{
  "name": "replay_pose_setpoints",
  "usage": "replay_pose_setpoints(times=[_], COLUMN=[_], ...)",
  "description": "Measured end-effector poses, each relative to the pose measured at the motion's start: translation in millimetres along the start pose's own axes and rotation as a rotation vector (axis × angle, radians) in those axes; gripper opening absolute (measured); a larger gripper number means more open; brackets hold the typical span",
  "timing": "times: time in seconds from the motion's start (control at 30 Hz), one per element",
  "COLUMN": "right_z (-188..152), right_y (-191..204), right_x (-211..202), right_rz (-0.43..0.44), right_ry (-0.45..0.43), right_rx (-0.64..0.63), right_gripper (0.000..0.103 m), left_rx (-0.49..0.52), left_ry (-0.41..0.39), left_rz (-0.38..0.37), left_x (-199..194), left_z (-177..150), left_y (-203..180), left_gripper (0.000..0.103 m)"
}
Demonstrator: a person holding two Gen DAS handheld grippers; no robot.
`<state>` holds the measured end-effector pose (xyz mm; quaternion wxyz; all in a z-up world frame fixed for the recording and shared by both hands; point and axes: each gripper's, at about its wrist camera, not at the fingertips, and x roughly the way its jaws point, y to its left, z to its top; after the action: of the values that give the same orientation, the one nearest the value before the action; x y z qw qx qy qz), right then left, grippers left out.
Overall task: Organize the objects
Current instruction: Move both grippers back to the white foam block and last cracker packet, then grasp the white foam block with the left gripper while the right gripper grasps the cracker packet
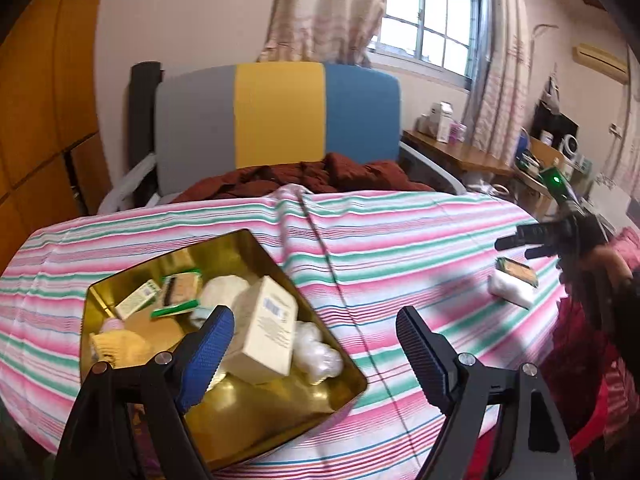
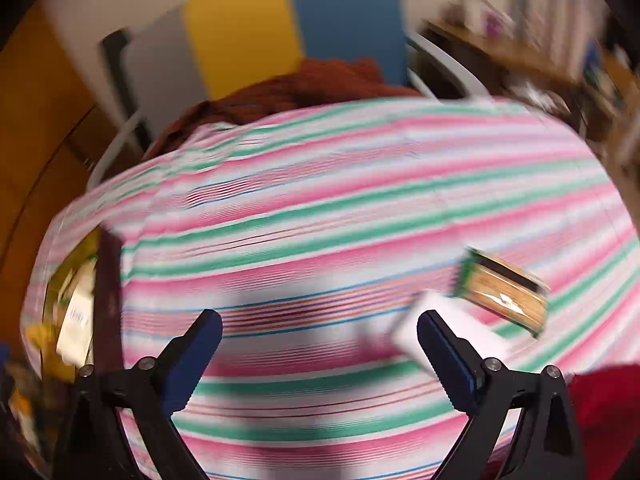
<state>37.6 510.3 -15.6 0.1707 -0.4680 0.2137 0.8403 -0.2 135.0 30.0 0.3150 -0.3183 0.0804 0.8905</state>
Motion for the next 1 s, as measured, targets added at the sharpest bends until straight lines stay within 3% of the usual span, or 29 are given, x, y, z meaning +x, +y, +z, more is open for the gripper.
replay_pose_setpoints(times=[0.23, 0.5, 0.67, 0.73, 0.8, 0.9, 1.0], right_z=[17.2, 15.3, 2.1, -3.8, -4.8, 0.0, 11.6], right_y=[-74.3, -103.4, -89.3, -72.8, -57.6, -48.5, -57.6], right_x=[24.8, 61.9, 66.3, 60.9, 53.8, 43.1, 39.3], right_rz=[-0.059, -0.103, 0.044, 0.228, 0.288, 0.212, 0.063], right_ry=[0.104, 0.202, 0.262, 0.283, 0.277, 0.240, 0.224], right_rx=[0.156, 0.206, 0.222, 0.235, 0.196, 0.116, 0.046], right_gripper=[0.100, 0.100, 0.100, 0.100, 0.100, 0.100, 0.100], left_rx=[0.049, 0.096, 0.116, 0.123, 0.127, 0.146, 0.151], left_ry=[0.035, 0.070, 0.101, 0.121, 0.148, 0.178, 0.224], left_rz=[-0.050, -0.092, -0.123, -0.145, -0.173, -0.210, -0.259], left_x=[15.1, 31.6, 46.9, 53.5, 61.9, 71.4, 86.3], left_z=[4.8, 6.8, 8.4, 8.1, 8.2, 8.0, 6.5], left_y=[-24.3, -47.9, -60.5, -67.5, -76.2, -91.3, -107.7], left_gripper=[0.085, 0.085, 0.085, 0.085, 0.084, 0.084, 0.084])
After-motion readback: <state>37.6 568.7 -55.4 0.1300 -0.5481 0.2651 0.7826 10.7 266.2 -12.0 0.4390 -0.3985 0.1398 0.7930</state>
